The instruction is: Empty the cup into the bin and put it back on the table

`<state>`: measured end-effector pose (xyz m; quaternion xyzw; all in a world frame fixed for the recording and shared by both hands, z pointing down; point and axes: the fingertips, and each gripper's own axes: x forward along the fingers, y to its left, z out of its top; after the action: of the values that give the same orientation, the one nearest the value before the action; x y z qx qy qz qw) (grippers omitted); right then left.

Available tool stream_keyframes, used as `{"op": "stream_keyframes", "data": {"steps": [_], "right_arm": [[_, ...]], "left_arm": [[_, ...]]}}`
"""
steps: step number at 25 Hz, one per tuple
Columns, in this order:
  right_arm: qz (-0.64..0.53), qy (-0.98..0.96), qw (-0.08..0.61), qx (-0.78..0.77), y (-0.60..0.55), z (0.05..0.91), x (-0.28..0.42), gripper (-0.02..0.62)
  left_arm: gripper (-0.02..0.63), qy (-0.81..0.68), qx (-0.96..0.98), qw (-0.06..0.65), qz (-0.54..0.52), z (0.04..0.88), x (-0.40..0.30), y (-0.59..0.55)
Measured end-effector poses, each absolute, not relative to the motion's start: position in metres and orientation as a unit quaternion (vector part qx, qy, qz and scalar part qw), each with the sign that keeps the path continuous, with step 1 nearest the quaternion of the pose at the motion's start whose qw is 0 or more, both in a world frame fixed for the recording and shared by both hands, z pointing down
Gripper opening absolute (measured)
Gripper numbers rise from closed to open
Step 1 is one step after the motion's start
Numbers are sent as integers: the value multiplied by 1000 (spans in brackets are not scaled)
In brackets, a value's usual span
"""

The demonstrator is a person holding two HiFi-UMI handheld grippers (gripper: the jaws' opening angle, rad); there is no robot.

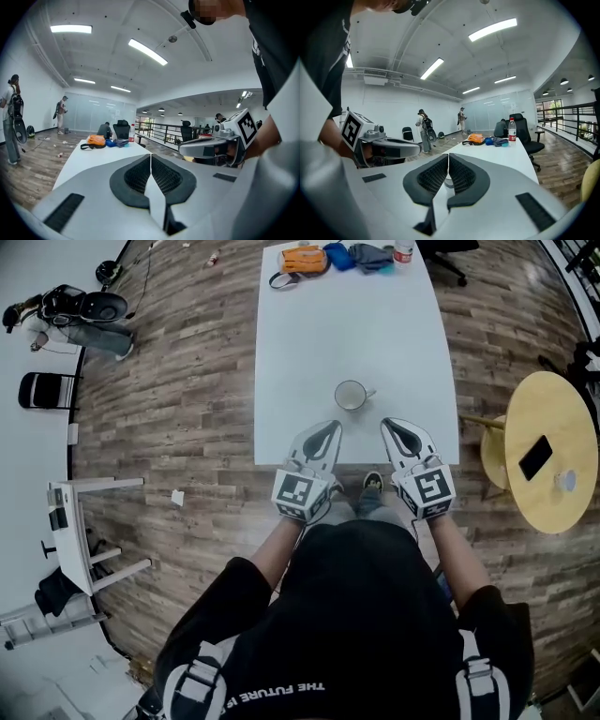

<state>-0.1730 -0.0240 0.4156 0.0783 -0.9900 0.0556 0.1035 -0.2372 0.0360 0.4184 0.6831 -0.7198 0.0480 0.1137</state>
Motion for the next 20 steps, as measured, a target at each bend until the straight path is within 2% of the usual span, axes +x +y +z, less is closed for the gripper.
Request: {"op": "stream_keyframes", "data": {"steps": [9, 10, 11, 12, 13, 15, 20], "right_arm": [[74, -978, 165, 104, -62, 479, -203, 20], [74, -977, 171, 107, -67, 485, -206, 20], [73, -975, 178, 109, -72, 492, -209, 20], [70, -974, 186, 109, -78, 500, -213, 25], [67, -972, 197, 108, -84, 509, -218, 38], [61, -967, 224, 104, -93, 529, -227, 130], [41, -961, 262, 81, -104, 576, -253, 137]], "left_arm": [[27, -680, 713, 149, 79, 487, -269, 14], [96, -680, 711, 156, 85, 496, -272, 12], [262, -679, 710, 163, 92, 505, -274, 10], [318, -677, 710, 167, 100, 514, -276, 7], [329, -672, 713, 168, 108, 522, -278, 5], [341, -661, 720, 175, 118, 539, -280, 0], [368, -632, 744, 176, 127, 576, -285, -22]]}}
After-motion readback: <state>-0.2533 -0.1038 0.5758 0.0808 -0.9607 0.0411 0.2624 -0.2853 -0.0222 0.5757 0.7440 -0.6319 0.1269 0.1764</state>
